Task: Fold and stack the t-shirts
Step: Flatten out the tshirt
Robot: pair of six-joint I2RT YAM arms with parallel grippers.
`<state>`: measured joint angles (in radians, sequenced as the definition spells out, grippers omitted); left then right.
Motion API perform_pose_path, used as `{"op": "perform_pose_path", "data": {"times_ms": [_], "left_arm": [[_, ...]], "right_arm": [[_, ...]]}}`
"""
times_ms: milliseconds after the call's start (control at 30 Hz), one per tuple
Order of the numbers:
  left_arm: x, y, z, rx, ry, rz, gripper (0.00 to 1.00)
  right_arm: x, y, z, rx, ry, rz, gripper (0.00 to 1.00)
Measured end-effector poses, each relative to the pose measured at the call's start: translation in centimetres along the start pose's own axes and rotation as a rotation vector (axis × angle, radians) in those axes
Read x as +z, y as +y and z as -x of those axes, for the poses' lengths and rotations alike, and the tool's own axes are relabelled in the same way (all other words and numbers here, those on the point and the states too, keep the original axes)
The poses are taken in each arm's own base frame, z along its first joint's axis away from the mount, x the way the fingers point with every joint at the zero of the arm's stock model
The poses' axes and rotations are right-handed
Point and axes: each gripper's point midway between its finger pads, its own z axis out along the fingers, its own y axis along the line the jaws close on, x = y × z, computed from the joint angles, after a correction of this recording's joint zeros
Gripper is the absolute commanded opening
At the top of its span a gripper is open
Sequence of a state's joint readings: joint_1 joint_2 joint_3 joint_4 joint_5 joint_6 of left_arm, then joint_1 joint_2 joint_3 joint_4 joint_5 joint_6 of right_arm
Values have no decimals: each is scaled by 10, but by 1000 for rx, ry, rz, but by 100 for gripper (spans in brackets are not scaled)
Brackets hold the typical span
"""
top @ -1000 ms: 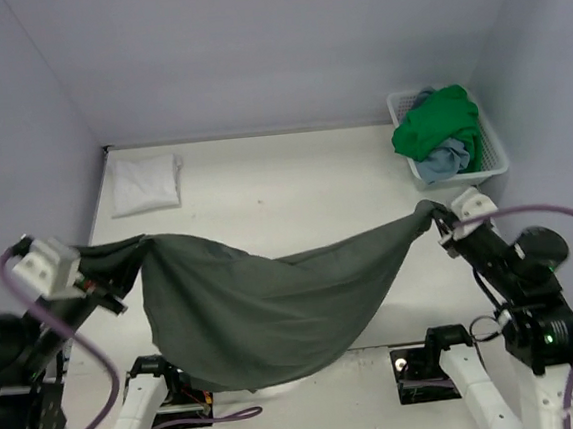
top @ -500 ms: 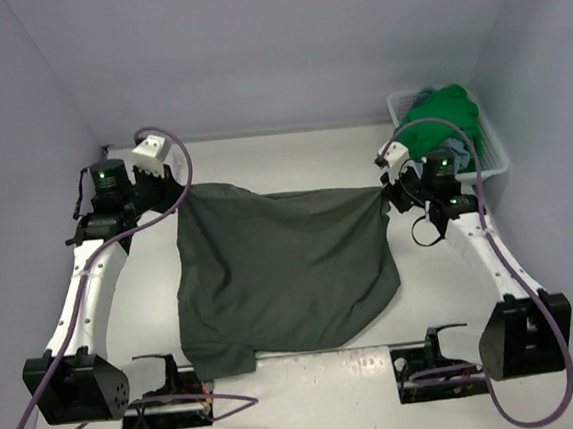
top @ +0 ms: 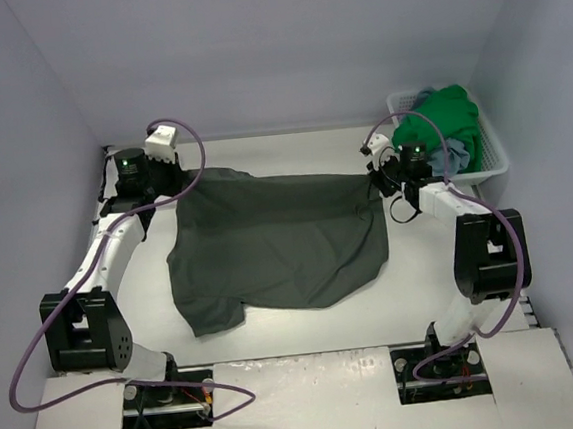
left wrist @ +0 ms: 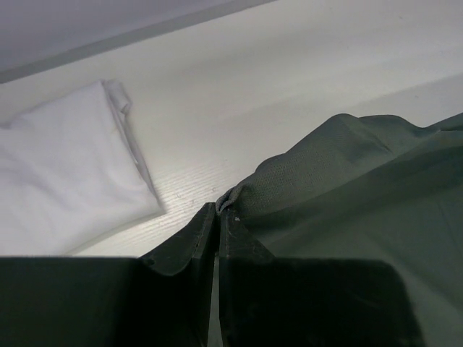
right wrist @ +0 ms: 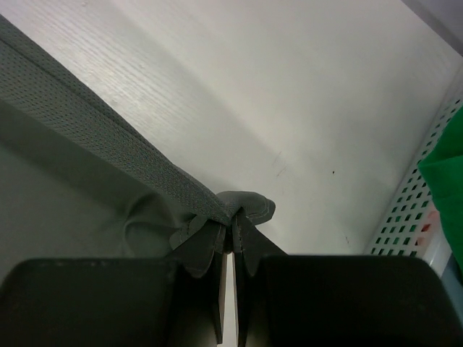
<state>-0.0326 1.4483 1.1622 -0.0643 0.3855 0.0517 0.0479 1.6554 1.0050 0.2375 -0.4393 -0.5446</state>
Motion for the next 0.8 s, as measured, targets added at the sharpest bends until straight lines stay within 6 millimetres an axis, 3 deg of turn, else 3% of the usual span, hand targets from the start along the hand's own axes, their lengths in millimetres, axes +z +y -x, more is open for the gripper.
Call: {"op": "perform_pose_path", "data": {"times_ms": [167, 267, 367, 467, 567, 733, 800], "left_arm": [[6, 2, 3, 11, -14, 19, 0], [4, -3, 3, 13, -29, 0, 0], [-9, -17, -15, 3, -2, -48, 0], [-30, -40, -38, -5, 62, -144, 0], [-54, -66, -57, 8, 126, -269, 0], [-106, -111, -94, 63, 269, -509, 0], [-126, -125, -111, 80, 345, -593, 18]], "right_arm": [[20, 1, -10, 6, 22, -10, 0], [21, 9, -11, 4, 35, 14, 0], [17, 25, -12, -16, 64, 59, 0], [0, 49, -11, -64, 92, 124, 0], [-30, 75, -7, -117, 114, 195, 0], [-72, 94, -3, -176, 138, 262, 4], [-81, 98, -8, -180, 166, 279, 17]]}}
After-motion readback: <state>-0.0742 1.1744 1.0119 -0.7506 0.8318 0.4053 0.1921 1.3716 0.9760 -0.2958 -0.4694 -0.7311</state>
